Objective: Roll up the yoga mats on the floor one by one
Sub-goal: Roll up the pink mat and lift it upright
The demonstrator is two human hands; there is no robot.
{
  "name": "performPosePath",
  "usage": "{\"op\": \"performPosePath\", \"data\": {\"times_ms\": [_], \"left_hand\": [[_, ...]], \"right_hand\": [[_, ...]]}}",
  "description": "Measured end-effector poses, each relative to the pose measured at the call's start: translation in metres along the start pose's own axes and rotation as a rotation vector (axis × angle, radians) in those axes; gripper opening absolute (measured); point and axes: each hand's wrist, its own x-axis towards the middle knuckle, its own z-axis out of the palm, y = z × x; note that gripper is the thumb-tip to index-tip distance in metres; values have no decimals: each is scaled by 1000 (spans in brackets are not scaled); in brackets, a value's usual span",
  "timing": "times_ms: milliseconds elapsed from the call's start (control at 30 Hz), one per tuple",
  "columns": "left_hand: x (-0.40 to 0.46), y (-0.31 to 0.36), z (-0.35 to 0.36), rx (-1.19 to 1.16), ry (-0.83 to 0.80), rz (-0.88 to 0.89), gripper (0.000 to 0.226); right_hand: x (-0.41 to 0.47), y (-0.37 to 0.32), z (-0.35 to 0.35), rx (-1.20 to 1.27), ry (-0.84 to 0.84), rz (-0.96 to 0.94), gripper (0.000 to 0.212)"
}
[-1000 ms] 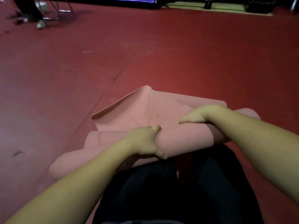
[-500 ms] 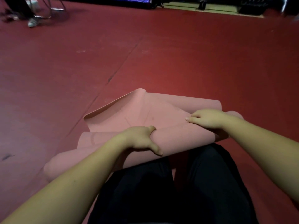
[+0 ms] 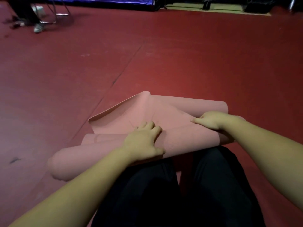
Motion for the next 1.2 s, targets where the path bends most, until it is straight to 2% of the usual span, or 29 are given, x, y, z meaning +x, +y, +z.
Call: {"op": "performPosePath", "data": {"times_ms": [33, 133, 200, 300, 367, 567, 700, 833, 933, 1000, 1067, 1133, 1200], "left_hand": [[-5, 5, 6, 108, 26, -3, 81], [-16, 26, 28, 379, -6, -77, 116], [-16, 29, 37, 424, 12, -107, 117], [-10, 20, 30, 388, 55, -61, 100], [-5, 12, 19, 326, 27, -42, 96], [4, 2, -11, 131, -172, -28, 94], [6, -1, -9, 57, -263, -27, 98], [19, -13, -17, -130, -387, -79, 103], [33, -26, -24, -343, -512, -164, 96], [42, -32, -25, -467, -571, -203, 83], [49, -34, -25, -591, -622, -242, 73], [56, -34, -25, -655, -662, -260, 69], [59, -34, -22, -681, -688, -272, 70]], "right_hand": [[3, -1, 0, 4, -6, 9, 79], [10, -4, -1, 13, 1, 18, 75], [13, -6, -3, 18, 3, 12, 72], [12, -10, -6, 35, -26, 15, 69], [10, -12, -10, 37, -63, 20, 65], [4, -18, -19, 11, -257, 13, 49], [6, -16, -14, -39, -284, 14, 51], [8, -13, -15, 14, -54, -143, 38], [-1, -8, -16, 39, 77, -225, 37], [-8, -3, -10, 3, 104, -228, 44], [-15, -2, 1, -51, 158, -211, 62], [-18, -1, 12, -96, 241, -177, 73], [-17, -3, 19, -101, 291, -146, 75]]}}
